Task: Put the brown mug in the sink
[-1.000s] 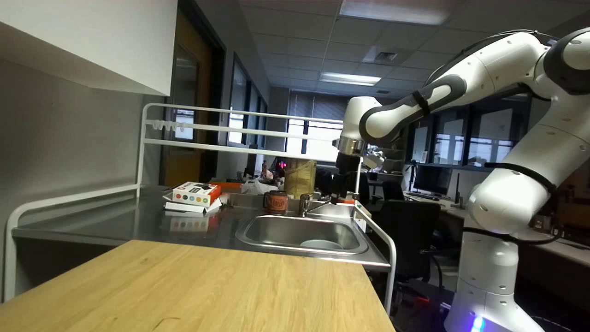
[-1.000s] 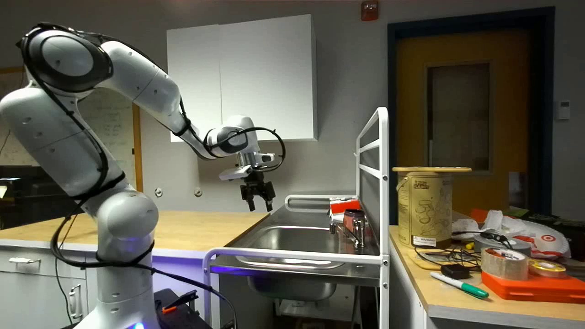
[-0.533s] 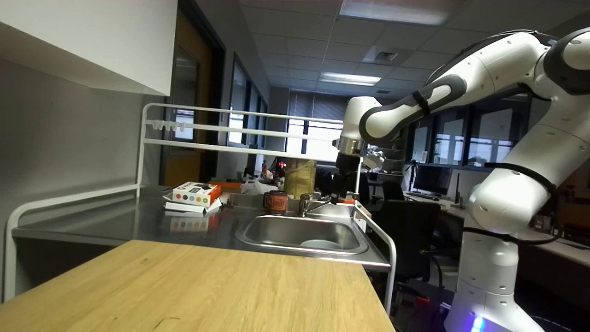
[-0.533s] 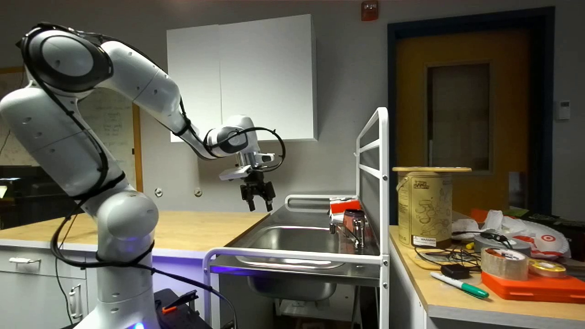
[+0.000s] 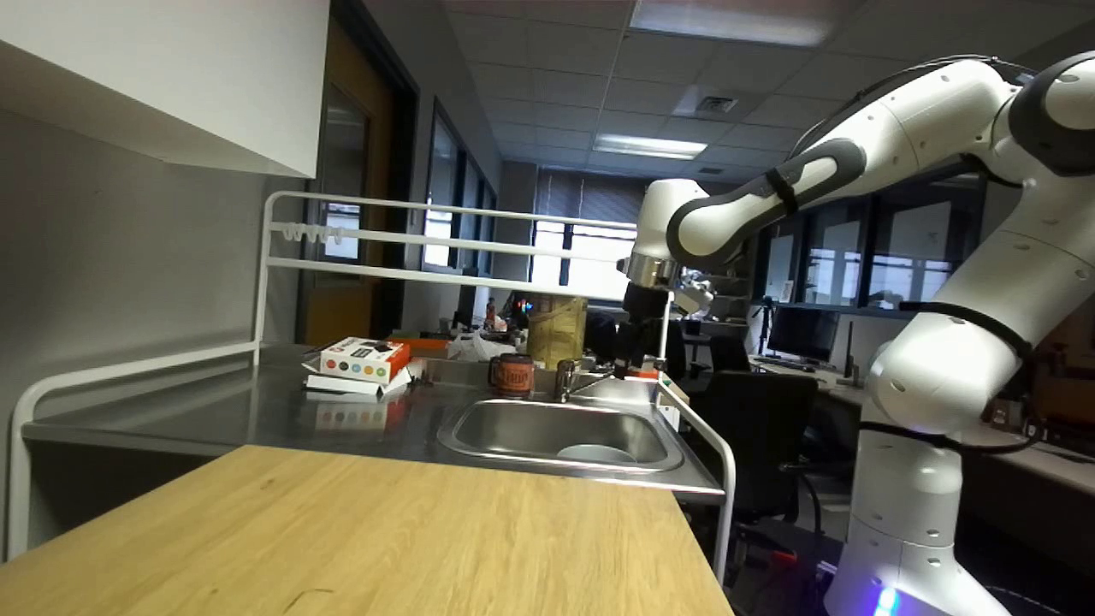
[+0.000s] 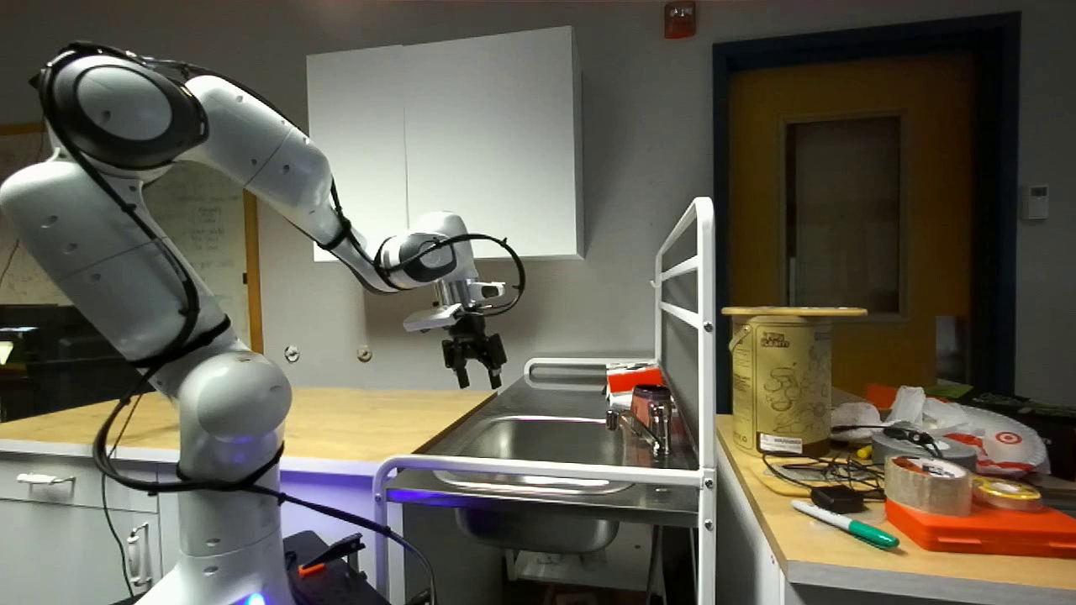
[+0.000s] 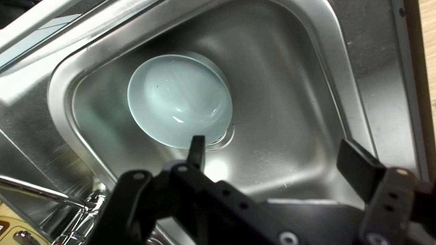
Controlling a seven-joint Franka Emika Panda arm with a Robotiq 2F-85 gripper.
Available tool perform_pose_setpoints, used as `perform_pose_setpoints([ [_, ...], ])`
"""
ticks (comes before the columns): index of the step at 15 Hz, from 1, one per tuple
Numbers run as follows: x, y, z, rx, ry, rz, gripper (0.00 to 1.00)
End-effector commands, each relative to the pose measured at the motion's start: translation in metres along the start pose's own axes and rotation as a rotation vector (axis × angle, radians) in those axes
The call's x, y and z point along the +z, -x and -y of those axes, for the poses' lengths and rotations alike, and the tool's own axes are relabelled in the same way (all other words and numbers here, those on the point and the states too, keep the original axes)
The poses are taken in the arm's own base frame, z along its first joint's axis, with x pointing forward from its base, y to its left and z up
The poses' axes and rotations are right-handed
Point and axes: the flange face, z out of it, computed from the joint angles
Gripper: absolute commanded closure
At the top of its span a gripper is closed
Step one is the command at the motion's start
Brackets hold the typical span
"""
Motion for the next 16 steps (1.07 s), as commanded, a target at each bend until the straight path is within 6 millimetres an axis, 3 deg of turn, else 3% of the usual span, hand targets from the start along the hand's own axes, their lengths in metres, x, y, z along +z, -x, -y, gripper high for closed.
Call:
perform_pose_setpoints([
  [1, 0.0, -0.003, -0.002, 0.01, 0.004, 0.001, 0.0],
  [4, 0.0, -0.018, -0.015, 0.046, 0.012, -0.034, 0.0],
  [10, -0.007, -0.085, -0.054, 0.087, 0.043, -0.149, 0.0],
  [13, -0.002, -0.122, -0.06, 0.076, 0.026, -0.165, 0.0],
  [16, 0.015, -0.163, -0.055, 0.04, 0.014, -0.141, 0.0],
])
